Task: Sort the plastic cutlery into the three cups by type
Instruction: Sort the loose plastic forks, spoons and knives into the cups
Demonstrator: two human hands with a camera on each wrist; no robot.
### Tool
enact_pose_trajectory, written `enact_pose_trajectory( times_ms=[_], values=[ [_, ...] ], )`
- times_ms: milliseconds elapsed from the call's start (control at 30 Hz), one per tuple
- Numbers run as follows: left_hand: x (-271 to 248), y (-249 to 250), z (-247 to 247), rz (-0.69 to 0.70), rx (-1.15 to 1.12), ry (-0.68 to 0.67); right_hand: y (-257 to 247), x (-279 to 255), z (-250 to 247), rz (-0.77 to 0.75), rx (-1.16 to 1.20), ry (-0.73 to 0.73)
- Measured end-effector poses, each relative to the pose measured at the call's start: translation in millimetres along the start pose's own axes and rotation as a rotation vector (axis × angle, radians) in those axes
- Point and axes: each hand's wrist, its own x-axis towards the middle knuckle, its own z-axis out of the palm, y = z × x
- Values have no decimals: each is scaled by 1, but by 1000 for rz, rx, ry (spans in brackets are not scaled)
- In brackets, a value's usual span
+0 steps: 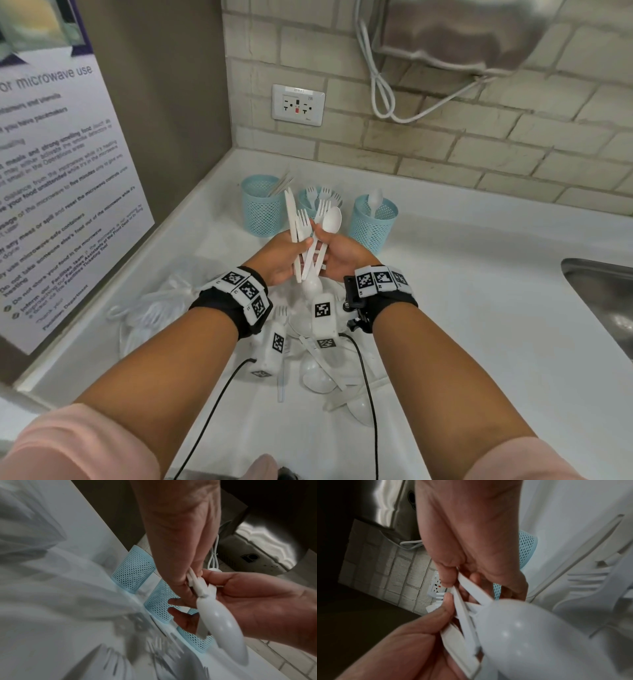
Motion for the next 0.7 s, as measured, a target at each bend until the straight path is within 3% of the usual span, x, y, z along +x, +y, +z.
enact_pose_trajectory(
  times_ms=[233,433,500,600,700],
  values=[
    [3,0,1,-6,19,-5,-7,2,0,3,-29,62],
    [10,14,-6,43,-140,91,-19,0,-14,-280,268,344],
    [14,17,-11,85,-203,138,-22,-4,-19,-219,217,299],
    [16,18,-15,140,-239,210,-21,-9,-19,-25,-181,123],
    [17,18,-13,180,-271,259,-16,-13,-14,102,-378,-51]
  ],
)
